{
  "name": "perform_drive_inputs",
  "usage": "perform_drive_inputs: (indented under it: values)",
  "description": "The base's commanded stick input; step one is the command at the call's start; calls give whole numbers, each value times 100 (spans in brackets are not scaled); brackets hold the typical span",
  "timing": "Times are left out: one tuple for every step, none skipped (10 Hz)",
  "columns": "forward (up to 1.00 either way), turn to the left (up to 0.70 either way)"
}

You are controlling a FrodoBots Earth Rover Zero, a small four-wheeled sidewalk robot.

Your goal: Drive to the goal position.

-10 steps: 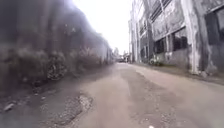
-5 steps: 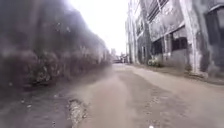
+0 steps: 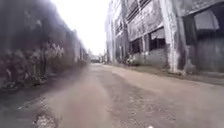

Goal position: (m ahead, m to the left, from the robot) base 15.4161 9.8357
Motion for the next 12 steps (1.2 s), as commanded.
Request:
perform_drive_inputs:
  values:
    - [50, 0]
    - [50, 0]
    - [50, 0]
    - [50, 0]
    - [50, 0]
    - [50, 0]
    - [50, 0]
    - [50, 0]
    - [50, 0]
    - [50, 0]
    - [50, 0]
    - [50, 0]
